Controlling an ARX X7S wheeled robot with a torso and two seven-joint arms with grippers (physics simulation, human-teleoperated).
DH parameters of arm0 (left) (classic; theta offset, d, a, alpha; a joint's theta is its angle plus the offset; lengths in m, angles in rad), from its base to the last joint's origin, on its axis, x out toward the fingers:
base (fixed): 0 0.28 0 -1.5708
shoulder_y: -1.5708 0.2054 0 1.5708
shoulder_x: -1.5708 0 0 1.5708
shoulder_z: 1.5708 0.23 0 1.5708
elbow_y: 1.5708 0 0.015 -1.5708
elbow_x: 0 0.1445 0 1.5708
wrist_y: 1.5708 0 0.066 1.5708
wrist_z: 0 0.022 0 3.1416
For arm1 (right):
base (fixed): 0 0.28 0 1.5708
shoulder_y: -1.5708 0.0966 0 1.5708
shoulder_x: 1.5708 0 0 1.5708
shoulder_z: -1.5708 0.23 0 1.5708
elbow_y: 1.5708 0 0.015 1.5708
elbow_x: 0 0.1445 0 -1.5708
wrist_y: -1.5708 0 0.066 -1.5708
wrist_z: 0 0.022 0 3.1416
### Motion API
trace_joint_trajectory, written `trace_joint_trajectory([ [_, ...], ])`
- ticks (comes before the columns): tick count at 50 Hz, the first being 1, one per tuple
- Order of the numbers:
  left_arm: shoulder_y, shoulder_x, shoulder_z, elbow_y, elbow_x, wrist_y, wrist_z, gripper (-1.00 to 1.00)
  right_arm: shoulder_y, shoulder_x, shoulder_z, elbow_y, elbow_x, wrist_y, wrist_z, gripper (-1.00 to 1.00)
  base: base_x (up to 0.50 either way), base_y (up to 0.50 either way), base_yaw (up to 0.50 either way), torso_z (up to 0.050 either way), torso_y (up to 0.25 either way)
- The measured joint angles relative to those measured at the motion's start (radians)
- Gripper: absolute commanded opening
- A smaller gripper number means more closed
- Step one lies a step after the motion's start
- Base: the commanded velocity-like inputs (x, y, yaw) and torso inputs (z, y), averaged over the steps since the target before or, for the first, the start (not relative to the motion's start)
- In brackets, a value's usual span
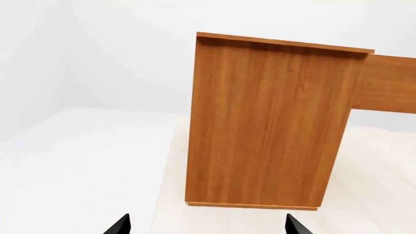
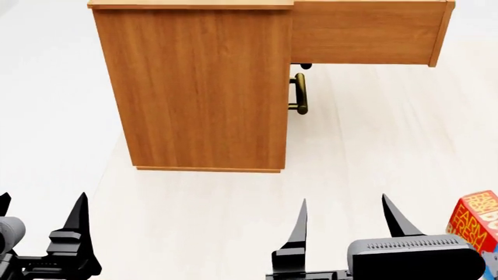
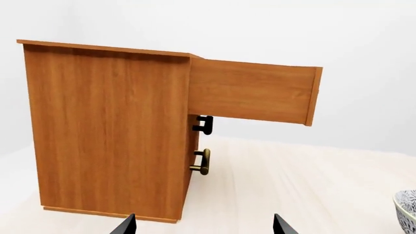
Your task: Close the top drawer of the cabinet.
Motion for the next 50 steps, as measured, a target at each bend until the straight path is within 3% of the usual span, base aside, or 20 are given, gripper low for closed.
trace_joint_trajectory([
  [27, 0.007, -0.01, 0.007, -0.008, -0.013, 0.019, -0.01, 1.0, -0.006, 0.003, 0.007, 0.0, 0.028, -0.016, 0.012, 1.0, 0.49, 0.0, 0.0, 0.0, 0.001],
  [41, 0.007, -0.016, 0.009, -0.01, -0.019, 0.025, -0.017, 1.0, 0.012, 0.017, 0.0, 0.034, -0.001, -0.01, 0.043, 1.0, 0.02, 0.0, 0.0, 0.0, 0.0],
  [50, 0.008, -0.019, 0.007, -0.01, -0.023, 0.032, -0.022, 1.0, 0.047, 0.042, 0.064, 0.124, -0.035, -0.028, 0.093, 1.0, 0.0, 0.0, 0.0, 0.0, 0.0],
])
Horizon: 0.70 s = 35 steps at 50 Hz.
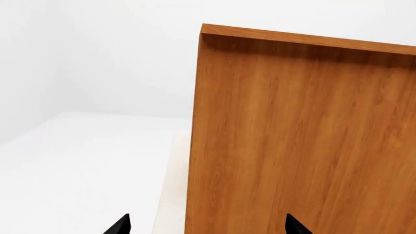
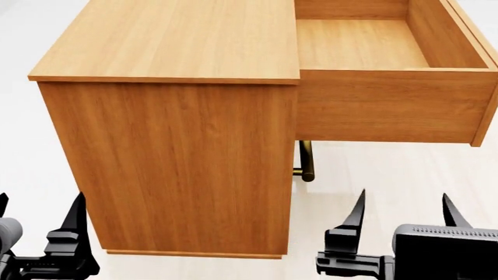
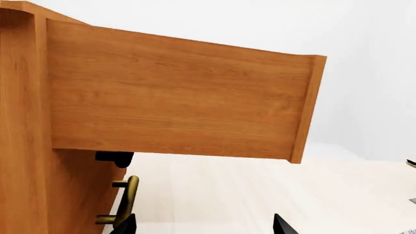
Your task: Close the top drawer of the cabinet.
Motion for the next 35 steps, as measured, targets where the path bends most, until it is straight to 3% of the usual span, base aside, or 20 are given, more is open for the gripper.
trace_joint_trajectory([
  [18, -0.012, -0.005, -0.005, 0.009, -0.019, -0.007, -0.015, 1.0, 0.106, 0.128, 0.171, 0.299, -0.094, 0.005, 0.115, 1.0, 0.0, 0.0, 0.0, 0.0, 0.0],
  [35, -0.018, -0.008, -0.003, 0.012, -0.032, -0.009, -0.026, 1.0, 0.468, 0.218, 0.119, 0.723, -0.208, -0.032, 0.208, 1.0, 0.0, 0.0, 0.0, 0.0, 0.0],
])
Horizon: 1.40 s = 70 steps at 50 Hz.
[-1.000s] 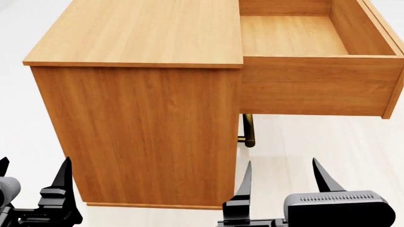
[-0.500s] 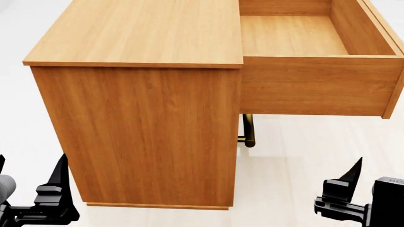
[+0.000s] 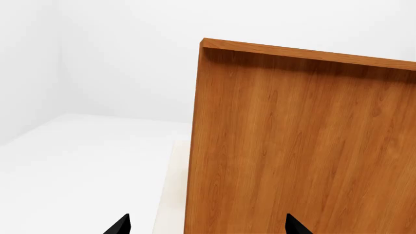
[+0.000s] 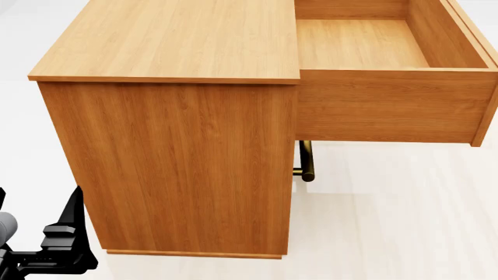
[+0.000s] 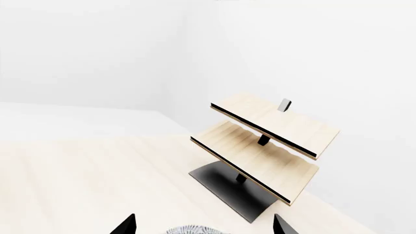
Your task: Close the top drawer of the cabinet.
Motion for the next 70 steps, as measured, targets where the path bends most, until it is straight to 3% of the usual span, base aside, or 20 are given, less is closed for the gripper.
trace_joint_trajectory([
  [17, 0.004, -0.004, 0.0, -0.004, -0.008, 0.011, -0.008, 1.0, 0.438, -0.083, -0.181, 0.627, -0.11, -0.245, 0.079, 1.0, 0.0, 0.0, 0.0, 0.0, 0.0],
  [36, 0.004, -0.013, -0.009, -0.004, -0.024, 0.016, -0.015, 1.0, 0.588, -0.238, -0.279, 0.942, -0.145, -0.457, 0.056, 1.0, 0.0, 0.0, 0.0, 0.0, 0.0],
  [55, 0.015, -0.023, -0.022, -0.001, -0.036, 0.038, -0.018, 1.0, 0.572, -0.398, -0.33, 1.013, -0.128, -0.594, 0.025, 1.0, 0.0, 0.0, 0.0, 0.0, 0.0],
  [70, 0.034, -0.036, -0.049, -0.005, -0.04, 0.073, -0.014, 1.0, 0.555, -0.405, -0.695, 0.972, 0.178, -0.597, 0.117, 1.0, 0.0, 0.0, 0.0, 0.0, 0.0],
])
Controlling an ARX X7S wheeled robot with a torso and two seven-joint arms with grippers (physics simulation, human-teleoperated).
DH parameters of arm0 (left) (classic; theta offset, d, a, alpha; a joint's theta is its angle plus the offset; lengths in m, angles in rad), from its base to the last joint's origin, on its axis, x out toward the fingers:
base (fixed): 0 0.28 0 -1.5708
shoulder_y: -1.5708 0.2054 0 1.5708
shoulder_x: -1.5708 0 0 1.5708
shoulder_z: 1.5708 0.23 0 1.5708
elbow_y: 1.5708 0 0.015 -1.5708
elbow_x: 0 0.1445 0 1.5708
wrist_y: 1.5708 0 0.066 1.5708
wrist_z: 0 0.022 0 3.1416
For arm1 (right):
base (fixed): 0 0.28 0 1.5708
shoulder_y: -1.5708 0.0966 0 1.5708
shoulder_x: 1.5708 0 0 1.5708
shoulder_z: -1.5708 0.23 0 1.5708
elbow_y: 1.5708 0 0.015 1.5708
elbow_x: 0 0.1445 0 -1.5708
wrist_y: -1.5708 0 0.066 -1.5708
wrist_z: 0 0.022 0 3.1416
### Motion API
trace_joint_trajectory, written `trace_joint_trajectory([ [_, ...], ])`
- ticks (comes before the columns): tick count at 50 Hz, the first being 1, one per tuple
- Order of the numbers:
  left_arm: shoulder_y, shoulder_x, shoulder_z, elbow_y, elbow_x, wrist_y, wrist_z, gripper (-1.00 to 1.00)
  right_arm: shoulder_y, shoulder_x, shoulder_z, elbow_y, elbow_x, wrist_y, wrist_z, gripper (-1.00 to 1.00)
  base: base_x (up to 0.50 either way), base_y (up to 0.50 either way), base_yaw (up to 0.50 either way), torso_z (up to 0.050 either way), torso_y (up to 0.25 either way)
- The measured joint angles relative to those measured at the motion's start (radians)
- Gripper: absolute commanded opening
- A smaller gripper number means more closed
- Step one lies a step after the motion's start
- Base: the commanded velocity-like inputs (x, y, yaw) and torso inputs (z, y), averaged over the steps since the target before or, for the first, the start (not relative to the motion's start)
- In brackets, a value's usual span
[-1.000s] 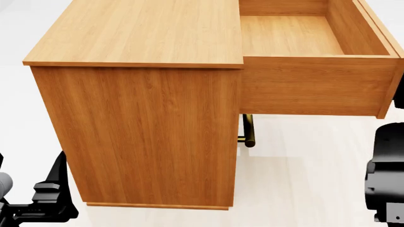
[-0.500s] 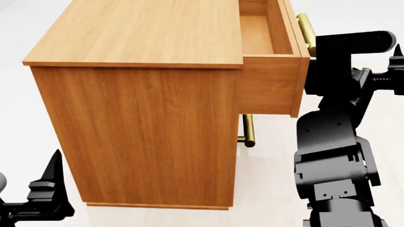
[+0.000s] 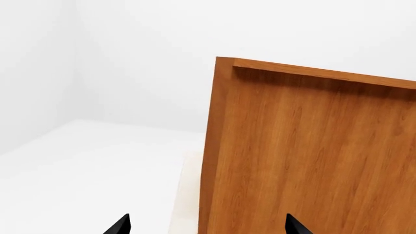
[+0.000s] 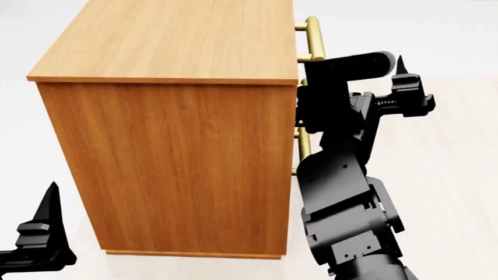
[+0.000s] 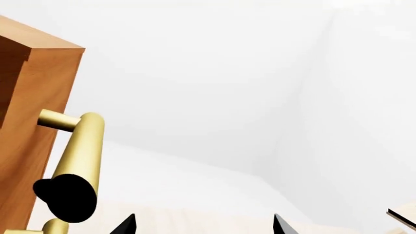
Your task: Close the top drawer of the cabinet.
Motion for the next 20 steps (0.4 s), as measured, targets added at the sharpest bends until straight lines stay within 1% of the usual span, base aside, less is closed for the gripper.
trace_joint_trajectory([
  [10, 0.011, -0.003, -0.006, -0.013, 0.002, 0.024, 0.004, 1.0, 0.014, 0.024, -0.262, 0.02, 0.244, -0.067, 0.079, 1.0, 0.0, 0.0, 0.0, 0.0, 0.0],
  [16, 0.014, 0.003, -0.007, -0.018, 0.0, 0.038, 0.002, 1.0, 0.012, 0.03, -0.356, 0.043, 0.35, -0.133, 0.099, 1.0, 0.0, 0.0, 0.0, 0.0, 0.0],
  [20, 0.014, 0.011, -0.003, -0.024, -0.001, 0.049, 0.001, 1.0, -0.011, 0.072, -0.415, -0.043, 0.411, -0.134, 0.131, 1.0, 0.0, 0.0, 0.0, 0.0, 0.0],
])
